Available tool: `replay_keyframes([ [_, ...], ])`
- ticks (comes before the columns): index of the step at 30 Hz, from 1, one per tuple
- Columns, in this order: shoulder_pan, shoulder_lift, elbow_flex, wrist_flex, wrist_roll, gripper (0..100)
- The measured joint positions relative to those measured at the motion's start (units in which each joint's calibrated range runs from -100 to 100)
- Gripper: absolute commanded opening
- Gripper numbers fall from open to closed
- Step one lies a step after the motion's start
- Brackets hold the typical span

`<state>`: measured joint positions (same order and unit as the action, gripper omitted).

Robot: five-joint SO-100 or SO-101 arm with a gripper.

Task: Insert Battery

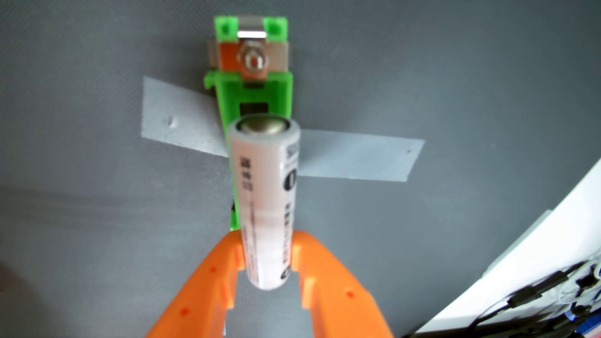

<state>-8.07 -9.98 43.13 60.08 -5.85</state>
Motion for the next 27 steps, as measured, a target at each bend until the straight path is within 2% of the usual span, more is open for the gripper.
replay_keyframes([
  [27, -0.57, 3.24, -0.27, -0.42, 0.00, 1],
])
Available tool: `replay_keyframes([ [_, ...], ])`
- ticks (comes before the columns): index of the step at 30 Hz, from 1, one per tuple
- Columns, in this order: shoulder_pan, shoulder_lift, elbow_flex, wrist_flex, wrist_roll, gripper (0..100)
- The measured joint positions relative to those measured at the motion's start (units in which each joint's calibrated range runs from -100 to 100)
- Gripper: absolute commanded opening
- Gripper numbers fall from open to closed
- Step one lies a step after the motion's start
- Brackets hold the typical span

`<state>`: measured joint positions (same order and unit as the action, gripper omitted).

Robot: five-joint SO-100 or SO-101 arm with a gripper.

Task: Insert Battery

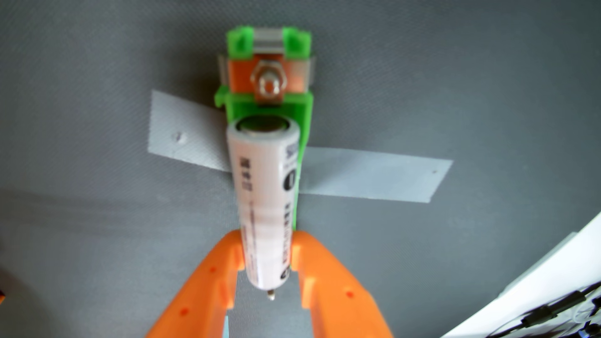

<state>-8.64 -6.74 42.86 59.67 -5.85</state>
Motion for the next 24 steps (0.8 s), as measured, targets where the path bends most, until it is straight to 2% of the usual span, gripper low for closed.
replay_keyframes([
  [17, 0.00, 0.00, 0.00, -0.08, -0.05, 2],
  [24, 0.00, 0.00, 0.00, -0.08, 0.00, 15],
])
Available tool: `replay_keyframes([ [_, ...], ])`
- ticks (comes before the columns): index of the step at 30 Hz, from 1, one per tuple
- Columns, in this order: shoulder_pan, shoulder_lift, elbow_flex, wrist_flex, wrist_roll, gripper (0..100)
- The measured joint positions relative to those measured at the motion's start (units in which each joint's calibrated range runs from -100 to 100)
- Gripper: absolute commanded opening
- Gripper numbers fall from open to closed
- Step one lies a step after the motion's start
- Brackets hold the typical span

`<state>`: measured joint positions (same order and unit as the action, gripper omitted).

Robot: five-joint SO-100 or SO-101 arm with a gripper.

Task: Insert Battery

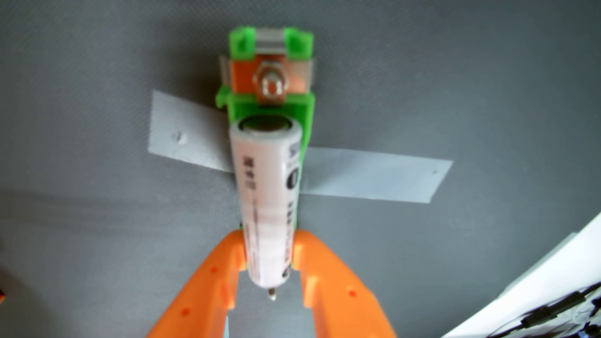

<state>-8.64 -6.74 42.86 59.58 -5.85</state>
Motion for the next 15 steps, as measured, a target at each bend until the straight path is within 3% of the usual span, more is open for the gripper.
replay_keyframes([
  [15, 0.08, -2.91, 0.00, 0.75, 0.26, 18],
])
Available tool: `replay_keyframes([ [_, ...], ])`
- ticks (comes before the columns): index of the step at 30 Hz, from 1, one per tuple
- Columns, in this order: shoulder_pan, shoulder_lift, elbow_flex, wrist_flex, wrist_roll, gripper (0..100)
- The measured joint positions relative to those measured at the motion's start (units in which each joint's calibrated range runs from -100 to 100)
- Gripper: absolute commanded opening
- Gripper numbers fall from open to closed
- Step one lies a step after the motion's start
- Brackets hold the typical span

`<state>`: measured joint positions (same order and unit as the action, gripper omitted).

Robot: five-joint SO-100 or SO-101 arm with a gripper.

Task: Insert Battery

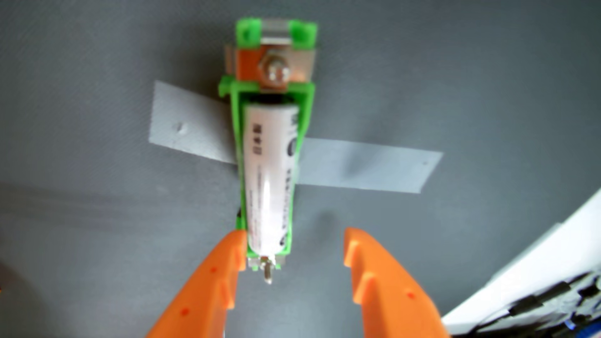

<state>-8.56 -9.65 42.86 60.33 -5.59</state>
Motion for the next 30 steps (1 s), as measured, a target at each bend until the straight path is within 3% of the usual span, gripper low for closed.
replay_keyframes([
  [6, -2.70, -9.23, 0.00, 4.10, 0.00, 16],
  [11, -2.38, -11.56, 0.00, 4.69, 0.00, 1],
  [30, -1.88, -1.91, -1.54, 1.76, 0.00, 2],
])
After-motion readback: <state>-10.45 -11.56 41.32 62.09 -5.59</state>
